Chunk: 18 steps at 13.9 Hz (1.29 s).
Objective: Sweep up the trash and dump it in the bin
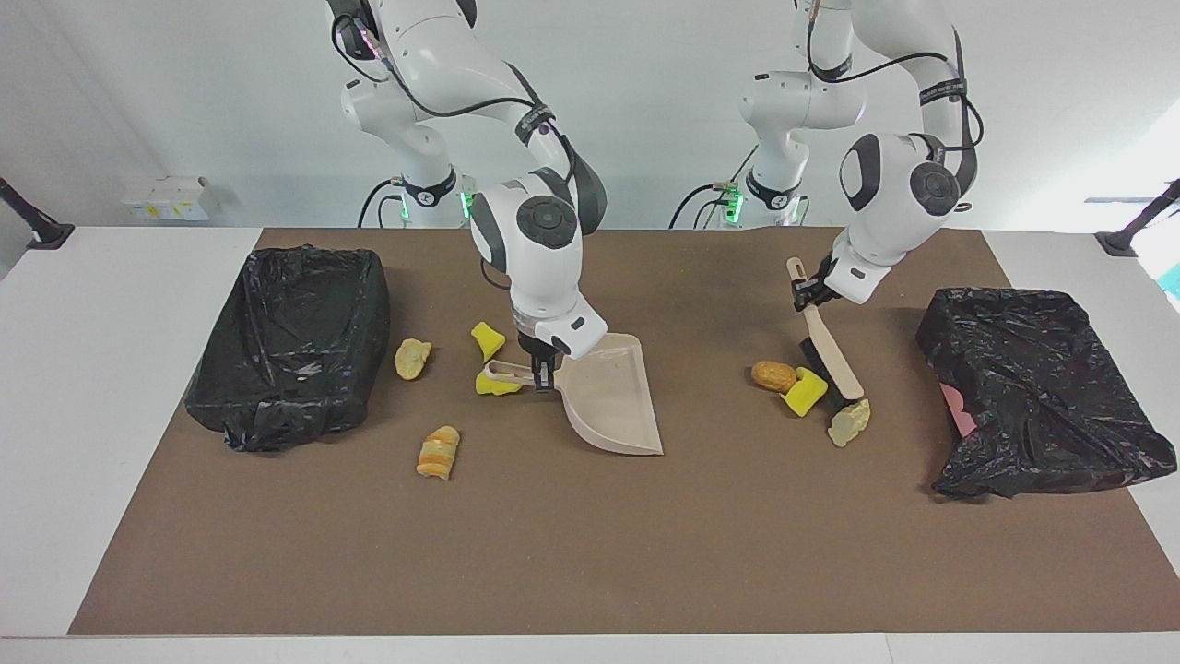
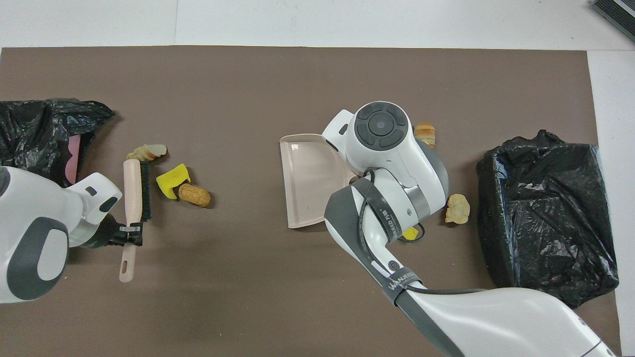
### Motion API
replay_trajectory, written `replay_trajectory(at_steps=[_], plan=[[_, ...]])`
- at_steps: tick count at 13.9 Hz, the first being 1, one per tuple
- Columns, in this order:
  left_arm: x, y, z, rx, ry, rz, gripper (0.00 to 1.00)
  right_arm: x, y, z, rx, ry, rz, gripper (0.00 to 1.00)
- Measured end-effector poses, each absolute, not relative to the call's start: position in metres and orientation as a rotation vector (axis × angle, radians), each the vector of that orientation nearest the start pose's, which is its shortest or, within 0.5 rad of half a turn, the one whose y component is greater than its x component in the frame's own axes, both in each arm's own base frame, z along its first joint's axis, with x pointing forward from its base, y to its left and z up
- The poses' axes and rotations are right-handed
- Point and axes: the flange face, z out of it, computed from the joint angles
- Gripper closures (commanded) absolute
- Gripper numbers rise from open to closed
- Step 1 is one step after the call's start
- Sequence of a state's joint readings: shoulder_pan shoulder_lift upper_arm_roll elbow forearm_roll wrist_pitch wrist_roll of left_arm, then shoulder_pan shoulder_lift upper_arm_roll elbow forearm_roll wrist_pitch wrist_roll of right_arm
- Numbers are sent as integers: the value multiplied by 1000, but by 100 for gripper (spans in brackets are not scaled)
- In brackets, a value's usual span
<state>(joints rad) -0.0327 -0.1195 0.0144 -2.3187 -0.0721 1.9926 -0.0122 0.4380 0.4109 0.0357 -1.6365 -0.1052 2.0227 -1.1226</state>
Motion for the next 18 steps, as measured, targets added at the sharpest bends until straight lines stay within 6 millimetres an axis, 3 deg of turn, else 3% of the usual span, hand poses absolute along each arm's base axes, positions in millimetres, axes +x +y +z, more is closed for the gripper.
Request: replay_trajectory(at_steps=[3,5,7,12,18], plan=[[480,44,399,-3213,-24,231,100,597,296,378,2096,2247,-75,100],[488,55,415,-3217,31,159,100,597,296,378,2096,2247,-75,100],[494,51,416,-3213,62,116,100,597,296,378,2096,2247,-75,100],[501,38,376,-3210,96,220,100,597,296,378,2096,2248,-76,100],[502,16,360,-3201,130,256,100,595,295,376,2103,2250,-107,100]])
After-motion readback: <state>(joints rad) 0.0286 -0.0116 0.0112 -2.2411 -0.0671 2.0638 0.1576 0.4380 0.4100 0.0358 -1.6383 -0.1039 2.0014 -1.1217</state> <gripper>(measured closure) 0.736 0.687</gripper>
